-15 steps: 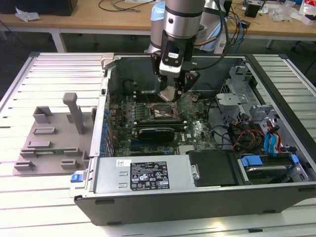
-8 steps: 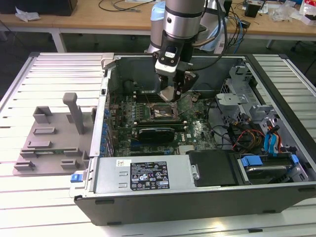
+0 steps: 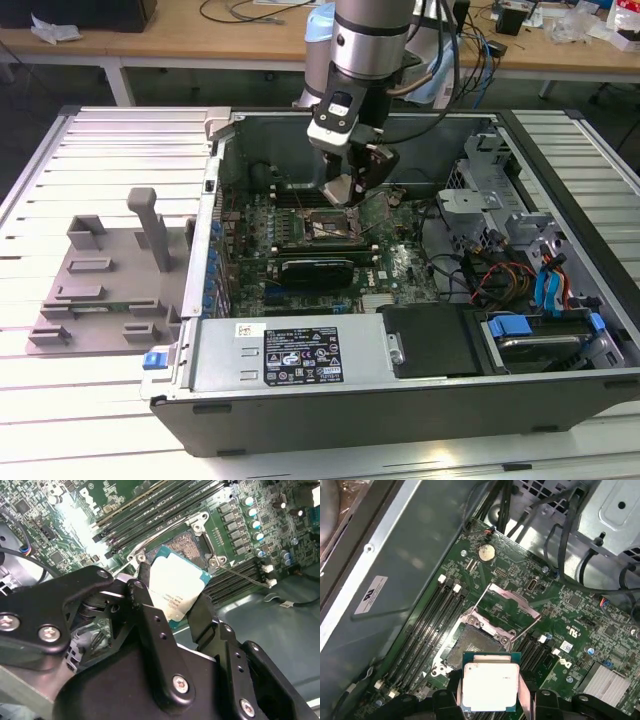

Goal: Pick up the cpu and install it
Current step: 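Place the cpu into insertion slot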

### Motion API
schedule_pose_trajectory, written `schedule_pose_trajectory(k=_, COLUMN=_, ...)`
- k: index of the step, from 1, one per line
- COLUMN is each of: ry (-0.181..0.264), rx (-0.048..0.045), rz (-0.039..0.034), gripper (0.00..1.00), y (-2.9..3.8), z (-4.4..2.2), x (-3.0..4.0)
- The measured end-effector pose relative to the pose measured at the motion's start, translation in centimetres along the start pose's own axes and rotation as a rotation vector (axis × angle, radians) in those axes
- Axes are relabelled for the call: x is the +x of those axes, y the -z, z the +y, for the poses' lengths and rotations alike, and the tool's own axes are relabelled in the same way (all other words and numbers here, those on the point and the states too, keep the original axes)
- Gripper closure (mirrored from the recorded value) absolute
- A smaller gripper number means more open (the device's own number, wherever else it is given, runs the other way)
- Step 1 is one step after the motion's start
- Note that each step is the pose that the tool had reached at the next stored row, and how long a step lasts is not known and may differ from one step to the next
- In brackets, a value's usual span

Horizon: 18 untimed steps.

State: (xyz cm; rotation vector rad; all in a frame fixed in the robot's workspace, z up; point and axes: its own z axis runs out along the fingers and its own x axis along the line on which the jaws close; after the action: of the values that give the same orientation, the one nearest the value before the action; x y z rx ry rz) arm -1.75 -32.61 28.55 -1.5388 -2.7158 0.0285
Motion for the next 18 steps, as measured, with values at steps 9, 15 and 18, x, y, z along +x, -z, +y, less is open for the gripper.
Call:
schedule_pose_trajectory(k=9, ry=-0.107, rx=-0.0009, rz=0.0027, gripper=0.46, y=-0.04, z=0.0, x=0.0)
schedule_pose_trajectory(k=15, ry=-0.15, rx=-0.0009, rz=0.0033, gripper=0.46, y=-0.05, z=0.0, x=0.0)
schedule_pose_trajectory(k=18, ry=-0.182, rx=-0.001, rz=0.0037, gripper=0.46, y=-0.07, z=0.0, x=0.0)
